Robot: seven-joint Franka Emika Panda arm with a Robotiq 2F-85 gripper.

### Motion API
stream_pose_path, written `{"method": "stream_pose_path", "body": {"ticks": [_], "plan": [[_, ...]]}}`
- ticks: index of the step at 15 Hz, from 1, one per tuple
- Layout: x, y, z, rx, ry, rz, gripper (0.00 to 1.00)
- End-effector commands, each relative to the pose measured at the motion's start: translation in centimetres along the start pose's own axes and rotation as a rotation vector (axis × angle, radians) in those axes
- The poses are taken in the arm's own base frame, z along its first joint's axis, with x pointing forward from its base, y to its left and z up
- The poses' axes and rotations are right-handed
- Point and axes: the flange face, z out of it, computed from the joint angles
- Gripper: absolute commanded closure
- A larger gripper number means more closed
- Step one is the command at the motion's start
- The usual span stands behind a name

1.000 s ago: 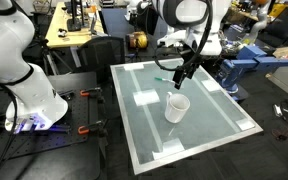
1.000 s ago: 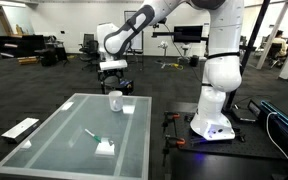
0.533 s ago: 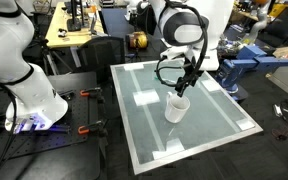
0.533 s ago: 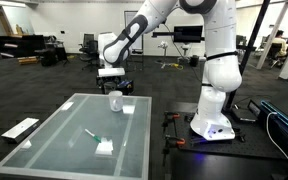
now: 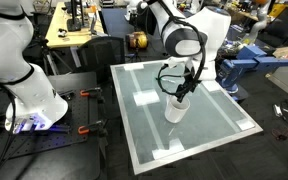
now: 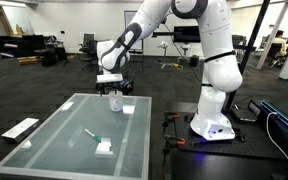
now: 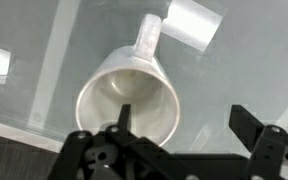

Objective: Move the white mug to the left, put the green pen inside the mug

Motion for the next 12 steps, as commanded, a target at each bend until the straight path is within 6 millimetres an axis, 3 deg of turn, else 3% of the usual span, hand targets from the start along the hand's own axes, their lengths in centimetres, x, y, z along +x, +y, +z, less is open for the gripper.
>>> {"method": "stream_pose_path", "body": {"ticks": [1, 6, 7, 8, 12], "plan": [[0.3, -1.2, 0.9, 0.002, 0.002, 0.031, 0.00], [0.4, -1.5, 2.6, -0.026, -0.002, 0.029, 0.00], [0.4, -1.5, 2.8, -0.028, -0.001, 0.030, 0.16], [0.4, -1.6, 3.0, -0.028, 0.000, 0.027, 0.26], [0.5, -1.8, 2.9, -0.026, 0.006, 0.034, 0.57]]}}
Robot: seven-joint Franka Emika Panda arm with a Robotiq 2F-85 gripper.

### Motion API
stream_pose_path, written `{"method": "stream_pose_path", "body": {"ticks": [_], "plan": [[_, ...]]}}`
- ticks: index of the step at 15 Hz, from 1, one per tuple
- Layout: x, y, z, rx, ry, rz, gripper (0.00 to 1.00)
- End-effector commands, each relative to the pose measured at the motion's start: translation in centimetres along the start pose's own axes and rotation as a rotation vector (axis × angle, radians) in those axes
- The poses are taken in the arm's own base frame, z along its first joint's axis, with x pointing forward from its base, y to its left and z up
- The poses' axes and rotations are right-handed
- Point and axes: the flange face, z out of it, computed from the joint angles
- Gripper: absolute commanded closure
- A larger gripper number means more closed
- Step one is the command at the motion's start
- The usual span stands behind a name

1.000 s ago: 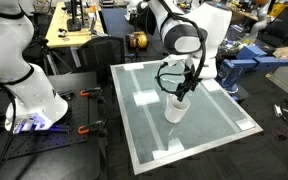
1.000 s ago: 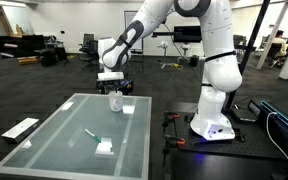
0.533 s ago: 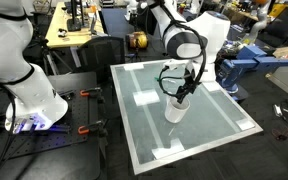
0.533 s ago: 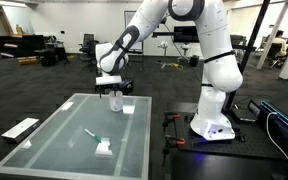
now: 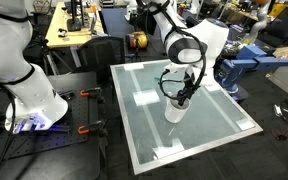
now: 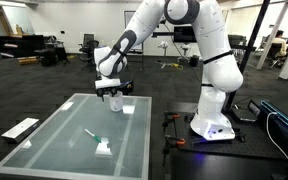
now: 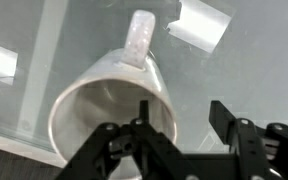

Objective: Move the white mug to the left, put the green pen inside the mug

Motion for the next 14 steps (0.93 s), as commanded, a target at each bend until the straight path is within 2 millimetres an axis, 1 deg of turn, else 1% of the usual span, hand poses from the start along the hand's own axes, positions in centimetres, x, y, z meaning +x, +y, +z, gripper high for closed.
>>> {"method": "stream_pose_path", "body": {"ticks": [1, 4, 6, 7, 10, 14], "plan": [[0.3, -0.7, -0.5, 0.011, 0.013, 0.030, 0.66], [0.2, -0.8, -0.7, 0.012, 0.019, 0.026, 0.88], [0.2, -0.9, -0.8, 0.009, 0.021, 0.021, 0.99], [0.1, -1.0, -0.8, 0.009, 0.021, 0.018, 1.00], [-0.3, -1.6, -1.1, 0.010, 0.027, -0.001, 0.97], [-1.8, -3.3, -1.4, 0.013, 0.035, -0.039, 0.97]]}}
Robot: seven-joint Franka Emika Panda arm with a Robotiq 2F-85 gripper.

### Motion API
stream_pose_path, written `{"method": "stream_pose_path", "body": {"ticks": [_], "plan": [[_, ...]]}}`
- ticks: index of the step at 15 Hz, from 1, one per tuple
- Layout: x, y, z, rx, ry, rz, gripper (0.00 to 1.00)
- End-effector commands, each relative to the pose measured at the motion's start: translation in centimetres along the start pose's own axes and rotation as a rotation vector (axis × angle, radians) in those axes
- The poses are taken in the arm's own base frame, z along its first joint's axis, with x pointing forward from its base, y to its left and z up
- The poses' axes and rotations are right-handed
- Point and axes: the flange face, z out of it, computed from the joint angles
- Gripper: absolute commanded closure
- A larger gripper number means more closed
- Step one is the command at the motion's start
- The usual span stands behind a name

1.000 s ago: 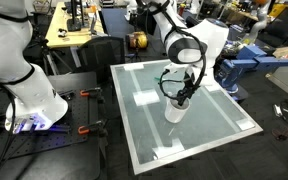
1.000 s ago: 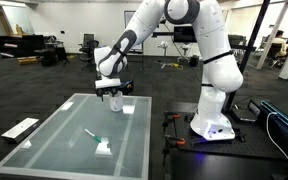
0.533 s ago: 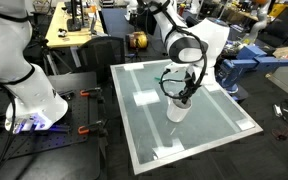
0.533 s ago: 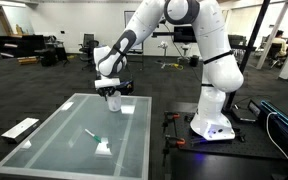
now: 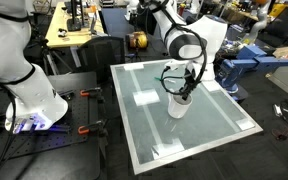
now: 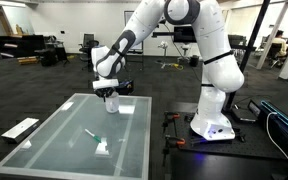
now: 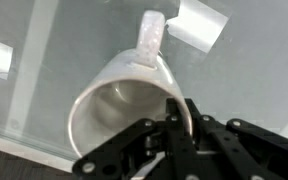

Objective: Move the white mug to the left, put the green pen inside the mug

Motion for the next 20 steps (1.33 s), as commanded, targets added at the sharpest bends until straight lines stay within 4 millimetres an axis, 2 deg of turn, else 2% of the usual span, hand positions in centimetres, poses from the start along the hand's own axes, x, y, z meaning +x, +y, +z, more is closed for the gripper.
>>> {"method": "stream_pose_path", "body": {"ticks": [1, 12, 20], "plan": [[-1.0, -2.3, -1.0, 0.006, 0.024, -0.019, 0.97], [-5.5, -10.2, -2.3, 0.020, 0.061, -0.148, 0.97], [-8.1, -14.3, -3.0, -0.016, 0.044, -0.186, 0.97]]}}
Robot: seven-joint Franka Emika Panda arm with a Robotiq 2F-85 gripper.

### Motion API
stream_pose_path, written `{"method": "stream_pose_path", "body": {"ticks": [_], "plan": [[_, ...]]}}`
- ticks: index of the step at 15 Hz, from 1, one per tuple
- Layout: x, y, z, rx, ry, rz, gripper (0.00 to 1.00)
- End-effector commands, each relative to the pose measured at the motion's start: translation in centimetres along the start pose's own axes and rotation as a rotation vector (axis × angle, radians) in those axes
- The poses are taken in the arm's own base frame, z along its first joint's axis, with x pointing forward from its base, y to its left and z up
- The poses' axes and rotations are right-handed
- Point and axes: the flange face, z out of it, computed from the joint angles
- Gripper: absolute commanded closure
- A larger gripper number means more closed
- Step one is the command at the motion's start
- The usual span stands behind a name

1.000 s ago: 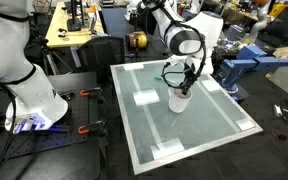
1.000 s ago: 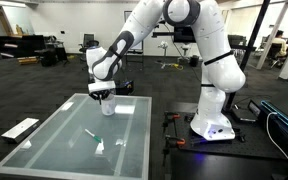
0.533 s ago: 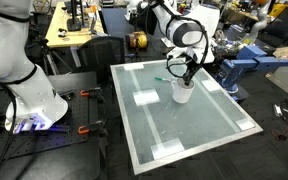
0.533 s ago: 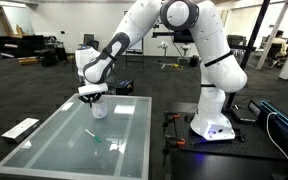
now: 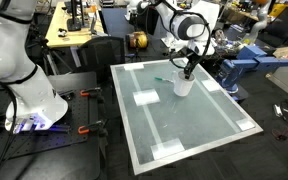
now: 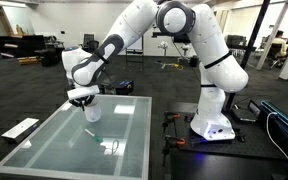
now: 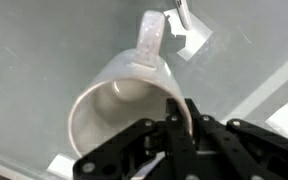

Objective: Move the white mug to the left, put the green pen inside the mug

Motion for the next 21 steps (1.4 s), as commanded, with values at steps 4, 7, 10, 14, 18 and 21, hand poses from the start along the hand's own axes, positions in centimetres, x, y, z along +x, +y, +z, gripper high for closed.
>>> {"method": "stream_pose_path", "body": {"ticks": [4, 7, 10, 14, 18, 21], "plan": [[-1.0, -3.6, -1.6, -0.037, -0.009, -0.040, 0.97], [-2.0, -4.9, -1.6, -0.031, -0.011, -0.089, 0.97], [-3.0, -5.9, -1.4, -0.021, -0.003, -0.132, 0.97], [-4.1, -7.0, -1.1, -0.016, 0.007, -0.184, 0.97], [-4.9, -8.0, -1.3, -0.012, 0.017, -0.217, 0.97], [-5.6, -8.6, -1.3, -0.006, 0.013, -0.249, 0.97]]}}
